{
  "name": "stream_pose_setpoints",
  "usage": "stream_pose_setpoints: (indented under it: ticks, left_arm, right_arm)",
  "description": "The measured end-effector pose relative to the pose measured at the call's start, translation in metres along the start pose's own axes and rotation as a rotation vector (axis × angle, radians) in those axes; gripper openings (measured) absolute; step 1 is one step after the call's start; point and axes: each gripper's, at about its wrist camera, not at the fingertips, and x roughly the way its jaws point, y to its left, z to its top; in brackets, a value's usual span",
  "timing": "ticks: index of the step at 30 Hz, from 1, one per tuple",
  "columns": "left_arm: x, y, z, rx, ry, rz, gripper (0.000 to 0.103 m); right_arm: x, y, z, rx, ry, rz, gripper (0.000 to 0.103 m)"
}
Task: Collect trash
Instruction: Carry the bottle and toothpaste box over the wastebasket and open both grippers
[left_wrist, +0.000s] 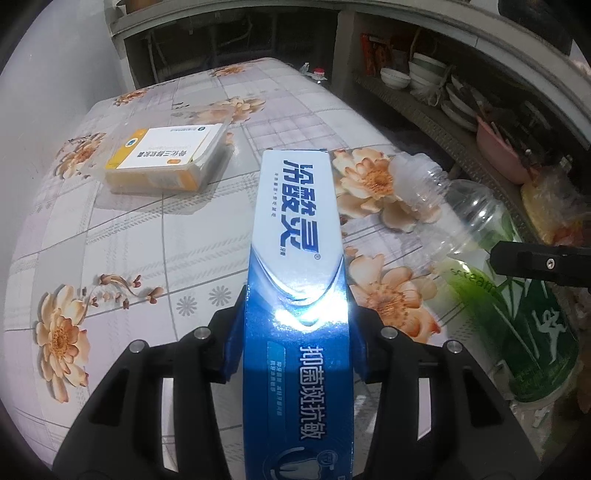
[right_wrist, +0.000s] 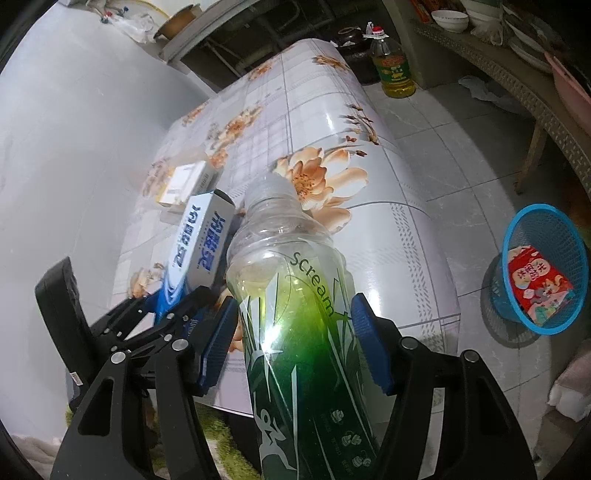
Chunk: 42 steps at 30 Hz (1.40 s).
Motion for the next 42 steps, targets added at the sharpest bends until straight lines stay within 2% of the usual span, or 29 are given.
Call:
stream_pose_setpoints:
  ticks: [2,8,12,15,19,21,24,29,33,36,38,40,42]
  left_arm:
    - [-0.005,0.001,0.002,-0.023,-0.009,-0.062,0.044]
    - [-0.013,-0.014,0.016,-0.008,-0.033,-0.133,0.044]
    - [-0.013,-0.038,0.031,0.029,-0.024,-0.196,0.044]
    - [-0.011,-0.073,0.047,0.072,-0.012,-0.269,0.044]
    - [0.002,-0.129,0.069,0.132,0.033,-0.375,0.044]
    - [0.016,-0.163,0.08,0.17,0.075,-0.422,0.044]
    - [0.048,-0.212,0.09,0.211,0.184,-0.479,0.044]
    - [0.108,-0.286,0.085,0.322,0.321,-0.424,0.044]
    - [0.146,-0.321,0.083,0.362,0.387,-0.4,0.044]
    - [0.165,-0.345,0.095,0.37,0.389,-0.421,0.046]
    - [0.174,-0.356,0.109,0.372,0.37,-0.415,0.067]
    - [0.175,-0.355,0.12,0.34,0.315,-0.388,0.068]
    - [0.173,-0.351,0.125,0.315,0.314,-0.407,0.068]
  right_arm:
    - [-0.005,-0.001,0.0,0.007,-0.019,0.033,0.061]
    - [-0.026,-0.007,-0.006,0.038,-0.089,0.07,0.061]
    - [-0.051,-0.028,-0.012,0.093,-0.166,0.071,0.061]
    - [-0.08,-0.057,-0.018,0.159,-0.243,0.047,0.061]
    - [-0.125,-0.118,-0.034,0.305,-0.352,-0.04,0.061]
    - [-0.141,-0.153,-0.048,0.404,-0.384,-0.093,0.061]
    - [-0.149,-0.199,-0.067,0.538,-0.396,-0.141,0.061]
    - [-0.123,-0.258,-0.089,0.724,-0.366,-0.132,0.061]
    - [-0.092,-0.297,-0.082,0.831,-0.35,-0.132,0.061]
    - [-0.071,-0.331,-0.064,0.913,-0.388,-0.153,0.063]
    - [-0.058,-0.35,-0.053,0.927,-0.423,-0.168,0.066]
    - [-0.048,-0.362,-0.048,0.944,-0.439,-0.187,0.066]
    - [-0.041,-0.365,-0.049,0.954,-0.444,-0.21,0.066]
